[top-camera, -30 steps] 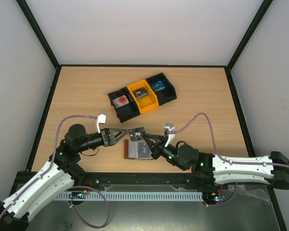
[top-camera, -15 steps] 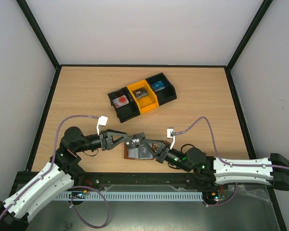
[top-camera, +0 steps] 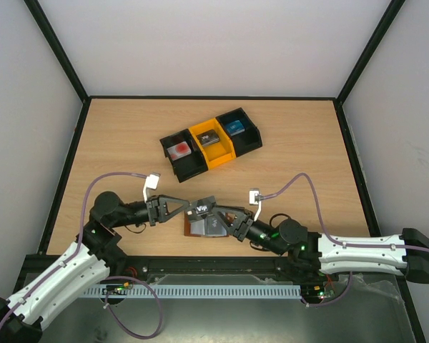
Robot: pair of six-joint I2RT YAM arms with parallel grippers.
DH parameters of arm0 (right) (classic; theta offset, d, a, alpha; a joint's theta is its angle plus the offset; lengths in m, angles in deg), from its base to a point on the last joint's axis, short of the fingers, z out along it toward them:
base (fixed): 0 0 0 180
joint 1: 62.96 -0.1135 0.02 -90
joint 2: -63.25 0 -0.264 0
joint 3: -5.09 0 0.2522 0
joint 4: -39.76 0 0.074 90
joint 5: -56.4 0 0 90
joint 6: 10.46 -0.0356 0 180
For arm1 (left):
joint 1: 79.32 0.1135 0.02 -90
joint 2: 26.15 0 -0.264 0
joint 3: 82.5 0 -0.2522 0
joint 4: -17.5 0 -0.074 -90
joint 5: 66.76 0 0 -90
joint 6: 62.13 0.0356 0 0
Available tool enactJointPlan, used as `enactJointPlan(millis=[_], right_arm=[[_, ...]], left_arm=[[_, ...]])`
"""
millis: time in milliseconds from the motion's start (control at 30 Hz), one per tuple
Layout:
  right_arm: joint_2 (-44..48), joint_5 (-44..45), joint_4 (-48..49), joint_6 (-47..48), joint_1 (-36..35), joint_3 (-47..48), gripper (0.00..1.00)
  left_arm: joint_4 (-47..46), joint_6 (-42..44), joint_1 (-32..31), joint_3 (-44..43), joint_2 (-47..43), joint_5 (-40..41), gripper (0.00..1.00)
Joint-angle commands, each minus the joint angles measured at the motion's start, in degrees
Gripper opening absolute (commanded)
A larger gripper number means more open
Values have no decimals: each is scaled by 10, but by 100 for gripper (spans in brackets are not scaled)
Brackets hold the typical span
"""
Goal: Take the credit cards out of the card holder
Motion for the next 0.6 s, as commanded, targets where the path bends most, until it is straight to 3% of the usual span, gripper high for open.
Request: enactJointPlan(millis=[0, 200, 300, 567], right_arm=[[14, 26, -9, -4, 0, 8, 37], [14, 53, -13, -34, 0, -3, 45], [-14, 57, 38, -45, 1, -10, 46], [-122, 57, 115, -44, 0, 46, 30]], left_arm=[[-3, 3, -1, 9, -12, 11, 3], [26, 3, -1, -4, -19, 60, 3], [-46, -47, -1, 32, -29, 85, 3], [-95, -79, -2, 52, -14, 112, 3]])
